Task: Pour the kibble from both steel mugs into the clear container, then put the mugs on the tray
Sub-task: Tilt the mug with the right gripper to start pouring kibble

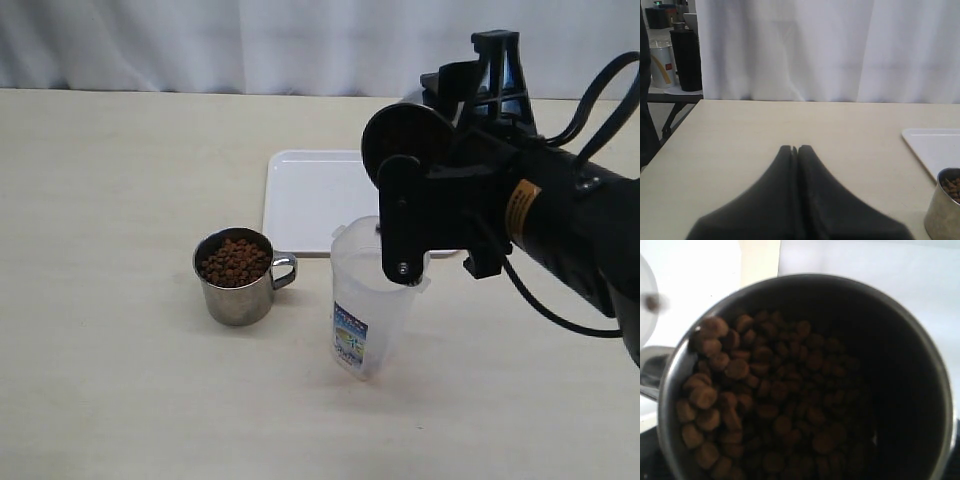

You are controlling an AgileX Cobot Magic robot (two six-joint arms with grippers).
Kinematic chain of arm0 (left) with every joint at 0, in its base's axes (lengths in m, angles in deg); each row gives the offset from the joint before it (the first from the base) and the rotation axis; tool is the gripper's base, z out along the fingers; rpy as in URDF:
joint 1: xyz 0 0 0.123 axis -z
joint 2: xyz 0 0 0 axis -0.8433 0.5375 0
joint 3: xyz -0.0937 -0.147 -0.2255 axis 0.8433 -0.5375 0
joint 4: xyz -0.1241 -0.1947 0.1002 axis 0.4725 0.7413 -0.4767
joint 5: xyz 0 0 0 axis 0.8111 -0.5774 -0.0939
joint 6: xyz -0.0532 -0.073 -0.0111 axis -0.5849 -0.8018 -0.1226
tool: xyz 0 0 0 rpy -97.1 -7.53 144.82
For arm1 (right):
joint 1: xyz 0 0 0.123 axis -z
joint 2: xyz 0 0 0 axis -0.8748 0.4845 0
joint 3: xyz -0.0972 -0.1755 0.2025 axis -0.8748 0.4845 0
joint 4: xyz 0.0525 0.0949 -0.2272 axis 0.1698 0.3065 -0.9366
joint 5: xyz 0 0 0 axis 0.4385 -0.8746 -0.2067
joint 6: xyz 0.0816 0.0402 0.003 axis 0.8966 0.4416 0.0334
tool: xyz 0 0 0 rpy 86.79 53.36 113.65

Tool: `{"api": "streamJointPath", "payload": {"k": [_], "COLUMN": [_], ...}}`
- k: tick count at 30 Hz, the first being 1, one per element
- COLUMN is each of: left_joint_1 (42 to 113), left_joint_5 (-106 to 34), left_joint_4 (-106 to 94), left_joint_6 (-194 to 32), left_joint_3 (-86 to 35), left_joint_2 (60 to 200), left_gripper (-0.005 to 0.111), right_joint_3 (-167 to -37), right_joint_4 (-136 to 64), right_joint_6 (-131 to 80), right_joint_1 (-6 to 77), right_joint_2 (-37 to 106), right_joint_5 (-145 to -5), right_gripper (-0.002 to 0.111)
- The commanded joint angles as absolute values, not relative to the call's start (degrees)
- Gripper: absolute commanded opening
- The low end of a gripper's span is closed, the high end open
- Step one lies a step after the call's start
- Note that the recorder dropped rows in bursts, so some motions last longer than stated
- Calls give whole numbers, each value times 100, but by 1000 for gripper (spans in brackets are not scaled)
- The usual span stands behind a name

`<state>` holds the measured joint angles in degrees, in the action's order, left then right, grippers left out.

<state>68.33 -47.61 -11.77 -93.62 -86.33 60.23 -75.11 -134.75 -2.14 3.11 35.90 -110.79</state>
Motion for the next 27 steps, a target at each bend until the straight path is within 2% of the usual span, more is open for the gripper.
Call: {"api": "streamJointPath", "payload": {"k": [1, 27], "left_joint_1": [6870, 6870], "left_joint_5": [-4692, -4692], "left_joint_4": [-1159, -1145], "left_joint_6": [-9335, -9335], "left_joint_3": [-8646, -8646], "left_joint_2": [6008, 6008], "left_gripper": [0, 0], "right_joint_3": [-7535, -7561], "right_joint_4": [-13611, -13611], "right_joint_6": [-254, -1029], "right_joint_1": [289, 289], "right_joint_2": [3582, 3582], "right_joint_5": [-11185, -11051], "right_gripper": [4, 4]}}
